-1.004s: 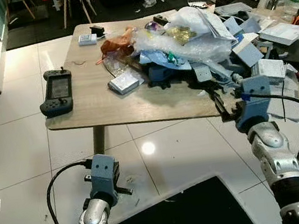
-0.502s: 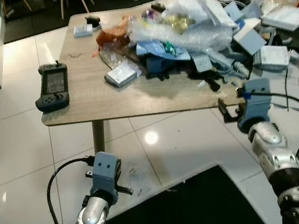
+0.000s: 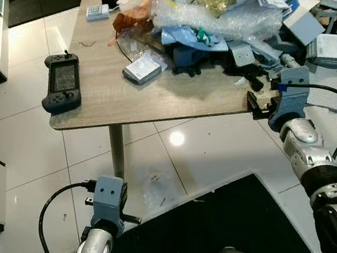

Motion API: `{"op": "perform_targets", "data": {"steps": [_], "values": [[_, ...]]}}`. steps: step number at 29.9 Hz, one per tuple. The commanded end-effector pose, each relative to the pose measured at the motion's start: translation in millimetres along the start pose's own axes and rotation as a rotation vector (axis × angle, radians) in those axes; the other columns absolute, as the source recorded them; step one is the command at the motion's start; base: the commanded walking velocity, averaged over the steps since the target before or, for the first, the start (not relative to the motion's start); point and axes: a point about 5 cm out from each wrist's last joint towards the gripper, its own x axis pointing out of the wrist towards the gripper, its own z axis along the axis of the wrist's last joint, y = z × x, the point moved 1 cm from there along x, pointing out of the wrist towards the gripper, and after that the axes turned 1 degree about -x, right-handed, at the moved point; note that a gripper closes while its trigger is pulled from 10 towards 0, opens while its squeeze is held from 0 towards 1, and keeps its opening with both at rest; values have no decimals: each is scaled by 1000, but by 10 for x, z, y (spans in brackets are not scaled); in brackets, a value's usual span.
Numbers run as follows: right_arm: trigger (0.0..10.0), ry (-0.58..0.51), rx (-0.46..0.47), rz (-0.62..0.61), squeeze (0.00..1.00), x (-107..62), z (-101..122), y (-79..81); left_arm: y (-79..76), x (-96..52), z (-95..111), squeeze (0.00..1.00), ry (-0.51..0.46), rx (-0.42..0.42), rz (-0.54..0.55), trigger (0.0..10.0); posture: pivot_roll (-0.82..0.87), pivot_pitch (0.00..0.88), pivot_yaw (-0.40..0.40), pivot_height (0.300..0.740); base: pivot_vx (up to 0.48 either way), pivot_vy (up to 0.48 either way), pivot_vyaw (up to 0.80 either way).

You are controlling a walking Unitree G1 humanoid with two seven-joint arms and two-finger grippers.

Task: Picking trash to rubbish bin

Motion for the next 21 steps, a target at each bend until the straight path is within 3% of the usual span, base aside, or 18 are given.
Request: {"op": "perform_targets", "data": {"steps": [1, 10, 11, 12, 13, 21], "values": [[10000, 69, -3, 0, 0, -47, -155, -18, 41, -70, -70, 0, 41, 9, 2, 10000, 127, 289, 58, 740, 0, 0, 0], [10000, 70, 8, 17, 0, 22, -103, 27, 63, -103, -46, 0, 52, 15, 8, 10000, 137, 284, 55, 740, 0, 0, 0], [4353, 67, 11, 18, 0, 25, -99, 30, 61, -104, -42, 0, 53, 15, 9, 10000, 137, 284, 55, 740, 0, 0, 0], [1373, 66, 13, 18, 0, 27, -98, 35, 58, -102, -38, 0, 53, 14, 9, 10000, 136, 277, 56, 740, 0, 0, 0], [0, 64, 14, 19, 0, 27, -99, 40, 55, -101, -33, 0, 53, 13, 10, 10000, 136, 277, 56, 740, 0, 0, 0], [0, 74, 13, 12, 0, -4, -157, 35, 50, -82, -13, 0, 53, 12, 4, 10000, 136, 253, 55, 740, 0, 0, 0]]}}
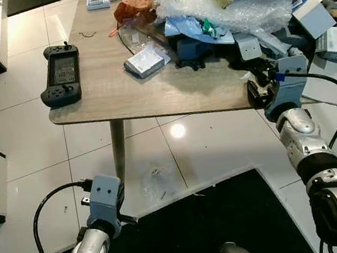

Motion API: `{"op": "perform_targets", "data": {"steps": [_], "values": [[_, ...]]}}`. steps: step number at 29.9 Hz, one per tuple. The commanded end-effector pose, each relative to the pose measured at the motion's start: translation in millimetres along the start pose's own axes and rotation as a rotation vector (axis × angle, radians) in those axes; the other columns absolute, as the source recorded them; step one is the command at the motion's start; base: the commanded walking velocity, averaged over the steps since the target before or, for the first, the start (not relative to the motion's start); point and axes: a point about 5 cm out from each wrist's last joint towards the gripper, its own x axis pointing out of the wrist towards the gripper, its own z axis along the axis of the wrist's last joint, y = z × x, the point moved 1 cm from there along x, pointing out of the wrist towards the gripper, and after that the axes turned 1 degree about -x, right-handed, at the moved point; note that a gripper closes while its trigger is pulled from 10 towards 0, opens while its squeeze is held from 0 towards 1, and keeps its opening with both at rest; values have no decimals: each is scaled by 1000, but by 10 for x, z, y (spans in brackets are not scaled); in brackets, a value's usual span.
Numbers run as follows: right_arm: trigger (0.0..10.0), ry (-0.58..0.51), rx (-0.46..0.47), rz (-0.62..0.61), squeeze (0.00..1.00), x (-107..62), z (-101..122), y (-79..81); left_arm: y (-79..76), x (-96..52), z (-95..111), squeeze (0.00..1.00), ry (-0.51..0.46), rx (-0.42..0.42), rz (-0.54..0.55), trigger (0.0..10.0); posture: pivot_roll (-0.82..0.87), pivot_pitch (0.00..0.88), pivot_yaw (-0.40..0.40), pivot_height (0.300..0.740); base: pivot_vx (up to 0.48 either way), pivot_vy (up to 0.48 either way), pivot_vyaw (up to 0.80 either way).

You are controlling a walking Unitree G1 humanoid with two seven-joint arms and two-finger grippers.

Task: Picking trash to rubbish bin

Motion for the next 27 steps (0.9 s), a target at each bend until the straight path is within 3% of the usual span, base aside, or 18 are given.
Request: {"op": "perform_targets", "data": {"steps": [1, 18, 27], "values": [[0, 98, 8, -11, 0, -99, -240, -20, 26, -34, -74, 0, 41, 10, -4, 10000, 135, 246, 55, 740, 0, 0, 0], [0, 86, 11, -31, 0, -110, -231, -85, 3, 34, -47, 0, 39, 16, -20, 10000, 120, 222, 65, 740, 0, 0, 0], [0, 59, 19, -10, 0, -106, -210, -14, -15, 69, -58, 0, 37, 10, -20, 10000, 99, 204, 56, 740, 0, 0, 0]]}}
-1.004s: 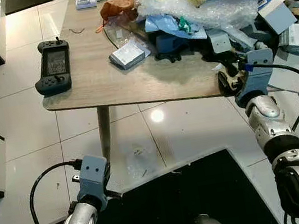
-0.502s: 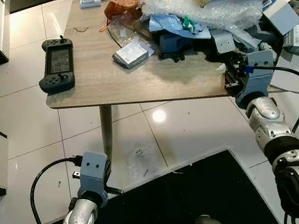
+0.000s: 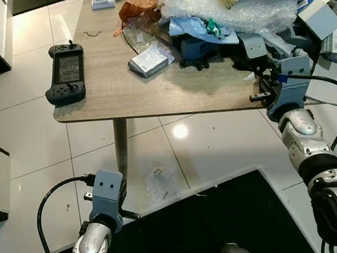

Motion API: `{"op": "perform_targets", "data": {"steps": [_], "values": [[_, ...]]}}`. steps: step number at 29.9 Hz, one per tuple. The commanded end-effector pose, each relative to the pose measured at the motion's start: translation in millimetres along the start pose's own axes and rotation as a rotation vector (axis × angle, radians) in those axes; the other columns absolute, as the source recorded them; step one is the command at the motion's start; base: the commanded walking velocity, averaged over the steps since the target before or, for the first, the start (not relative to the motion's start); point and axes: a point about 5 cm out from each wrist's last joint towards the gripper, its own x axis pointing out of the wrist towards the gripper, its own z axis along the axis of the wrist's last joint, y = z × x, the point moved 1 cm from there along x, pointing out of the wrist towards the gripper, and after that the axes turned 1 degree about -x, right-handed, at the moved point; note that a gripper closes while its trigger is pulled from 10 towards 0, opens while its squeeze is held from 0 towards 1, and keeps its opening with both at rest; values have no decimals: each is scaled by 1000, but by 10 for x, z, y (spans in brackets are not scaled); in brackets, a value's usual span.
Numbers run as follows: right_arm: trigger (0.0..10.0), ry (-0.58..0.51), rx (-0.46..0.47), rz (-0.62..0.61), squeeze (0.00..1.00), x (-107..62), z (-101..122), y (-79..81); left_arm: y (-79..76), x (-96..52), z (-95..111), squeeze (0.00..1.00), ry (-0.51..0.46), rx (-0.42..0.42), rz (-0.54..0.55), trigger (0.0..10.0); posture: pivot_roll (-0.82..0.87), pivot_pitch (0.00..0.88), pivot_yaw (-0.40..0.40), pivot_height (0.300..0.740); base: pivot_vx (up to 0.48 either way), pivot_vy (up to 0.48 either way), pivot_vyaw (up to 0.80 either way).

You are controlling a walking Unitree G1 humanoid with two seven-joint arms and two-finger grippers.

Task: Picking trash to rubbish bin

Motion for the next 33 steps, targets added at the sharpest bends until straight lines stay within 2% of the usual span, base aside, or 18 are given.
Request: {"op": "perform_targets", "data": {"steps": [1, 5, 7, 8, 9, 14, 15, 16, 17, 19, 22, 23, 24, 25, 30, 33], "values": [[0, 68, 31, 16, 0, -94, -203, 68, -3, -28, -104, 0, 35, 3, -2, 10000, 91, 198, 50, 740, 0, 0, 0], [0, 40, 47, 48, 0, -105, -186, 170, 9, -20, -116, 0, 34, -1, 3, 10000, 80, 188, 41, 740, 0, 0, 0], [0, 12, 66, 75, 0, -133, -175, 273, 20, -7, -120, 0, 30, -7, 13, 10000, 70, 177, 30, 740, 0, 0, 0], [0, -33, 89, 106, 0, -180, -131, 415, 43, -4, -120, 0, 23, -16, 27, 10000, 54, 162, 20, 740, 0, 0, 0], [0, -33, 89, 106, 0, -180, -131, 415, 43, -4, -120, 0, 23, -16, 27, 10000, 54, 162, 20, 740, 0, 0, 0], [0, -98, 98, 219, 0, -319, -39, 757, 68, -4, -155, 0, 21, -35, 47, 10000, 28, 139, 6, 740, 0, 0, 0], [0, -98, 98, 219, 0, -319, -39, 757, 68, -4, -155, 0, 21, -35, 47, 10000, 28, 139, 6, 740, 0, 0, 0], [0, -108, 83, 252, 0, -364, -26, 843, 71, -4, -164, 0, 21, -39, 50, 10000, 18, 130, 1, 740, 0, 0, 0], [0, -108, 83, 252, 0, -364, -26, 843, 71, -4, -164, 0, 21, -39, 50, 10000, 18, 130, 1, 740, 0, 0, 0], [0, -120, 50, 310, 0, -463, -8, 966, 73, 7, -170, 0, 8, -59, 70, 10000, -9, 107, -14, 740, 0, 0, 0], [0, -138, -10, 340, 0, -536, 28, 992, 72, 34, -152, 0, -16, -94, 101, 10000, -23, 92, -29, 740, 0, 0, 0], [1216, -144, -26, 344, 0, -544, 37, 989, 71, 40, -148, 0, -21, -102, 107, 10000, -23, 92, -29, 740, 0, 0, 0], [1216, -144, -26, 344, 0, -544, 37, 989, 71, 40, -148, 0, -21, -102, 107, 10000, -23, 92, -29, 740, 0, 0, 0], [10000, -151, -58, 343, 0, -570, 70, 980, 63, 61, -136, 0, -35, -132, 122, 10000, -38, 80, -39, 740, 0, 0, 0], [10000, -157, -95, 353, 0, -594, 92, 986, 47, 77, -126, 0, -46, -151, 127, 10000, -44, 77, -45, 740, 0, 0, 0], [10000, -113, -93, 401, 0, -661, 8, 1078, -2, 85, -113, 0, -61, -156, 115, 10000, -44, 77, -59, 740, 0, 0, 0]]}}
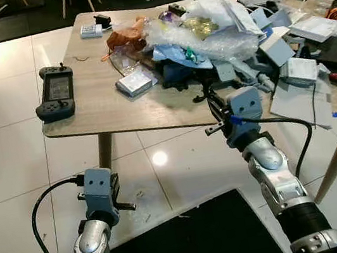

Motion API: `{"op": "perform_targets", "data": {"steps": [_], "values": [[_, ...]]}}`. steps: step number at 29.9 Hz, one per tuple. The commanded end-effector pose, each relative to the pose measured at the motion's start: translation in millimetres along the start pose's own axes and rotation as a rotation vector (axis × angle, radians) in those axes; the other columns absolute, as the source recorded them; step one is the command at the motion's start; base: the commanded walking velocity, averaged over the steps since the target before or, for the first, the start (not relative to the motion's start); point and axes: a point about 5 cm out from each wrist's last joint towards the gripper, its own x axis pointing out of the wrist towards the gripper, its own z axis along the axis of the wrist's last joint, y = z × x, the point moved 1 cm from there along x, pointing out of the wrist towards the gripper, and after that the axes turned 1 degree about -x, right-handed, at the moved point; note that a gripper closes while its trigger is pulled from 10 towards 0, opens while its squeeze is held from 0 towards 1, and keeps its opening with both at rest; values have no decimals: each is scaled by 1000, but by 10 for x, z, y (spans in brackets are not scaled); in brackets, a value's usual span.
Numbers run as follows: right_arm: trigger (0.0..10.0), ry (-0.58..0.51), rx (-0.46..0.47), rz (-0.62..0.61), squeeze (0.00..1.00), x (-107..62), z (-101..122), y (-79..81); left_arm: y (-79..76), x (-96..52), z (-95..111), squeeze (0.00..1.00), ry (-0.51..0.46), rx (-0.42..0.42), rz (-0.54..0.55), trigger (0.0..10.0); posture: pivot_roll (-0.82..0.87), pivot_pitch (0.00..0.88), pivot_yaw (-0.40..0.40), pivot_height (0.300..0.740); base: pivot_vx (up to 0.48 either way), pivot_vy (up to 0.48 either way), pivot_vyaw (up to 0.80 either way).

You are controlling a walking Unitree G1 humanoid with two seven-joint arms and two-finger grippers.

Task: Picking trash to rubbish bin

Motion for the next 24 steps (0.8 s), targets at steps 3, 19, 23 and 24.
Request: {"op": "perform_targets", "data": {"steps": [3, 19, 23, 24], "values": [[10000, 113, 36, 51, 0, -122, -197, 156, -38, -37, -82, 0, 14, -9, 2, 10000, -40, 76, -65, 740, 0, 0, 0], [10000, 265, 100, 0, 0, -365, -517, 242, -3, -38, -52, 0, -11, 0, 38, 10000, -17, 64, -68, 740, 0, 0, -347], [10000, 291, 112, 13, 0, -416, -564, 303, -23, -28, -47, 0, -16, -7, 40, 10000, -12, 64, -69, 740, 0, 0, -800], [10000, 294, 114, 14, 0, -423, -571, 314, -28, -26, -44, 0, -16, -7, 40, 10000, -12, 64, -69, 740, 0, 0, -800]]}}
